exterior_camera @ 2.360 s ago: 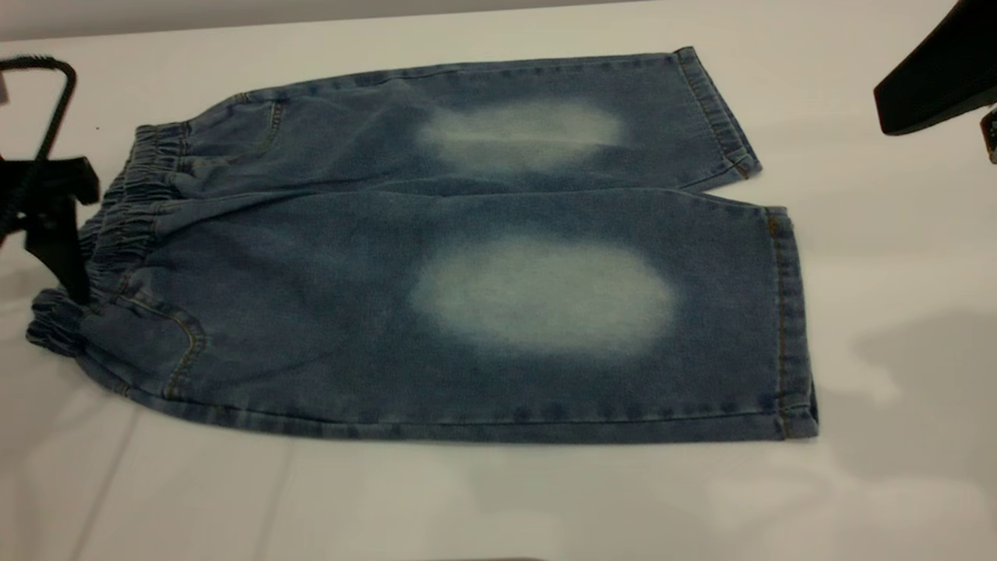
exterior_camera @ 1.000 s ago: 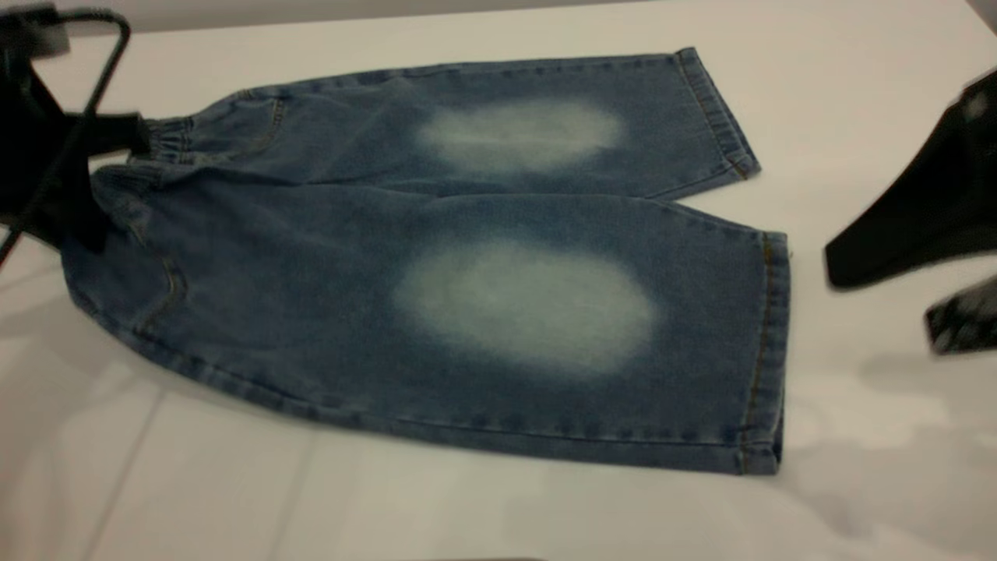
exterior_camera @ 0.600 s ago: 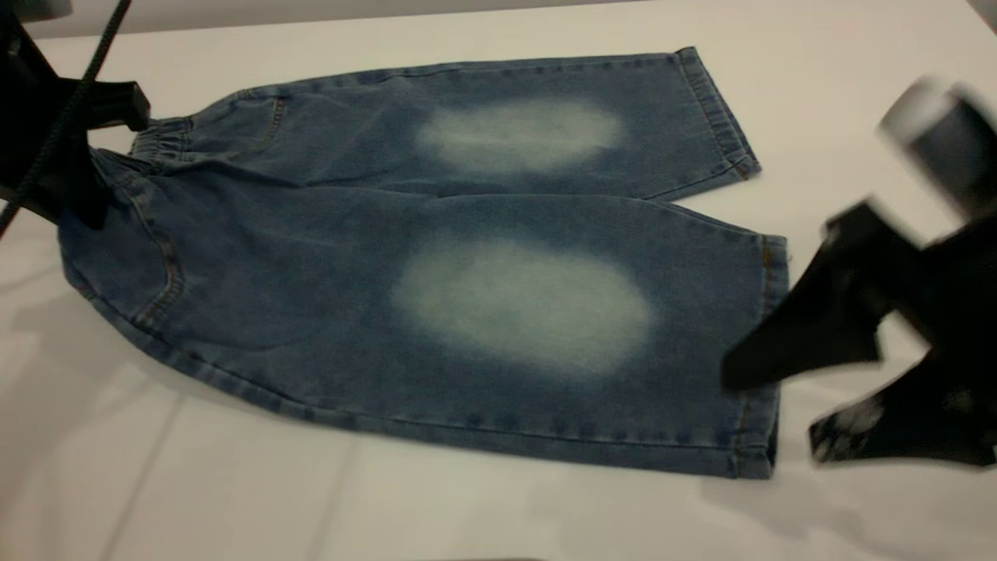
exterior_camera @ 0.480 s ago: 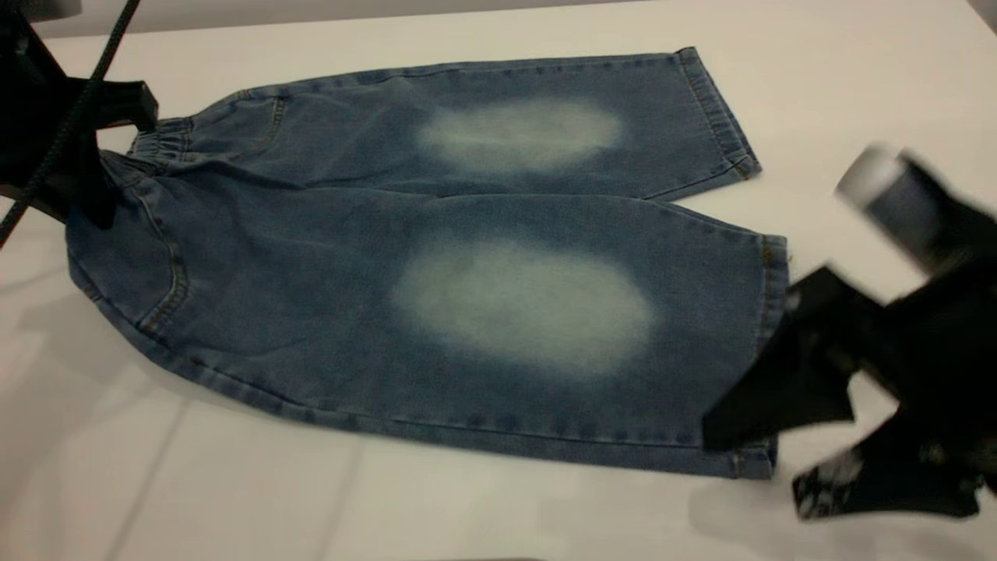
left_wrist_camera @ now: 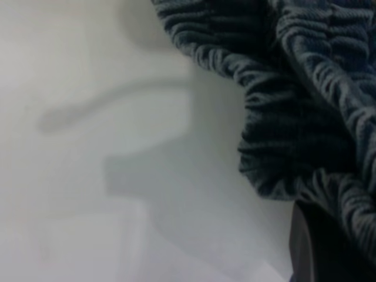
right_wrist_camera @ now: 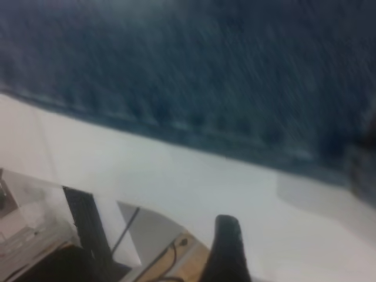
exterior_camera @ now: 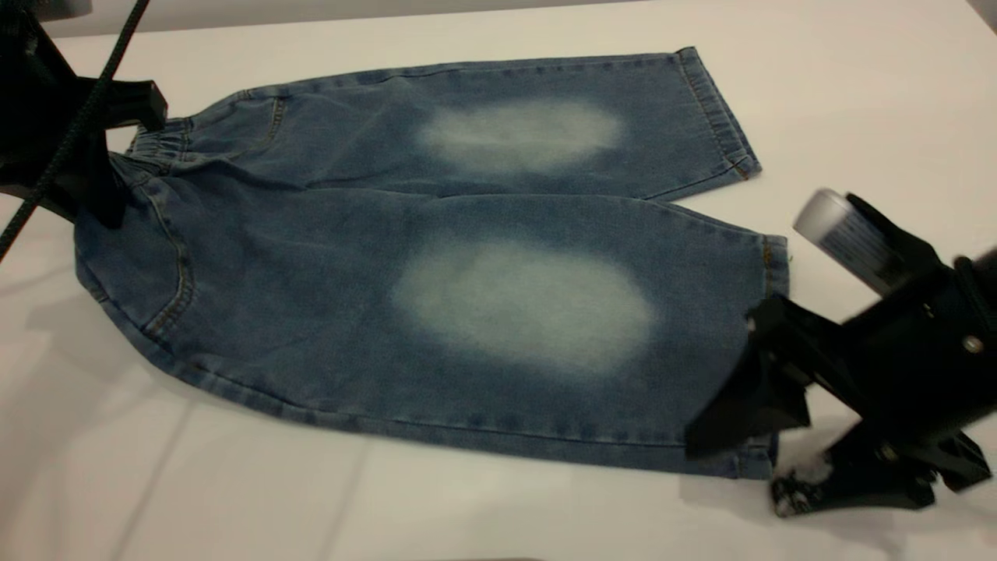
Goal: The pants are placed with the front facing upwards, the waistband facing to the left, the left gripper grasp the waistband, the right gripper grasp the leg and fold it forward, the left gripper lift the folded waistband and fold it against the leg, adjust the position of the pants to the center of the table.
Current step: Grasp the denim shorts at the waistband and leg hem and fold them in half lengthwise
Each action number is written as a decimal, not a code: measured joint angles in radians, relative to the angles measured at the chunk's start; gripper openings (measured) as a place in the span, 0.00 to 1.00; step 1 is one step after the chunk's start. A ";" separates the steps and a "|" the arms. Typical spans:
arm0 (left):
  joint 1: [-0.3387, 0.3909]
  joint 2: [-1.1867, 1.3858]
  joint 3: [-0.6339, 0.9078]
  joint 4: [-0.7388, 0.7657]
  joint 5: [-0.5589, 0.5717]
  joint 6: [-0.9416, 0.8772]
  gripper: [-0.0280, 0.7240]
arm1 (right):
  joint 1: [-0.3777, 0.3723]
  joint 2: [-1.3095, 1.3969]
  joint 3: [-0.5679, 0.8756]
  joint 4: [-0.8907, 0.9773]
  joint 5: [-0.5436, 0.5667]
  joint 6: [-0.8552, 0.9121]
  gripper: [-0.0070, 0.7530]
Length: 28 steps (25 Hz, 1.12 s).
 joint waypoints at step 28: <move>0.000 0.000 0.000 -0.003 0.044 0.027 0.13 | -0.009 0.003 -0.108 -0.003 0.137 0.007 0.05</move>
